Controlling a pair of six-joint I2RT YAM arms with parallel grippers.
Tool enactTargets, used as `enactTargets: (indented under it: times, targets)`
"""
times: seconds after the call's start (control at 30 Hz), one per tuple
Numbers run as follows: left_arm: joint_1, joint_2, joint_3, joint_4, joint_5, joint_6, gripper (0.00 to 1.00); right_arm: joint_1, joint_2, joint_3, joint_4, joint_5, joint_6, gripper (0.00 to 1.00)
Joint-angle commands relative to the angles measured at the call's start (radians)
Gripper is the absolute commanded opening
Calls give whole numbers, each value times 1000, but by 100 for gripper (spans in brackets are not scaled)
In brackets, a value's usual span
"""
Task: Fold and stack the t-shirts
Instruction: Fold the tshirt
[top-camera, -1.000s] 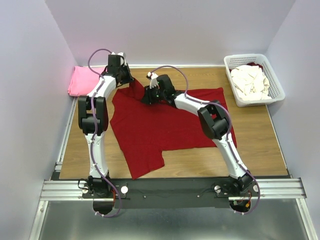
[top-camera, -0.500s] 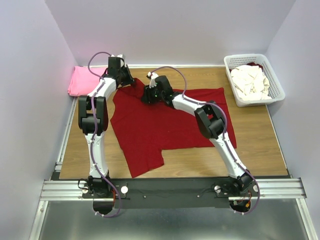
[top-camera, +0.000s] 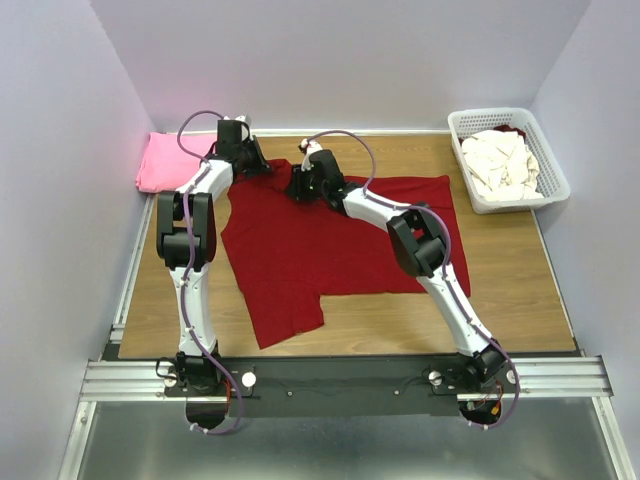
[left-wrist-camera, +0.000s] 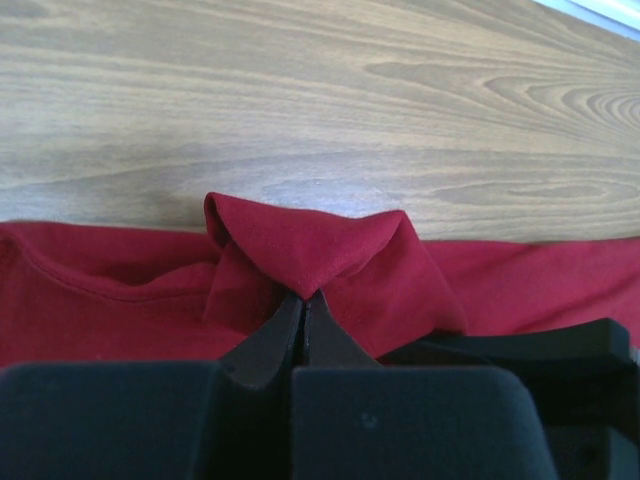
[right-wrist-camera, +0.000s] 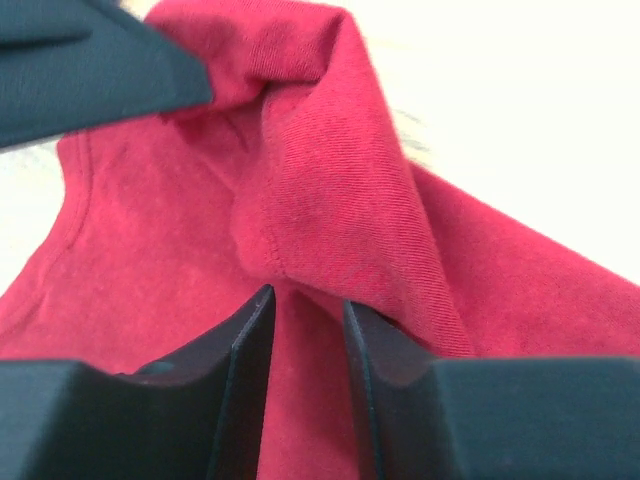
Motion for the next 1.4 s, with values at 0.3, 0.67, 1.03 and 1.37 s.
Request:
enactTargets:
  times: [0.3,0.67,1.03,1.37]
  targets:
    - [1,-67,-24,21,35,-5,0,6,24,34,40,98,23,2]
    - [3,-106,-33,17,26,-3,0,7,-125,-85,54,51,-17,1]
    - [1,-174,-88,-9,-38,38,20,6,-280,-261,63,6,-68,1]
    - [-8,-470,-382,-145,-252,166,57,-20,-701,-746,-114,147,-39,60]
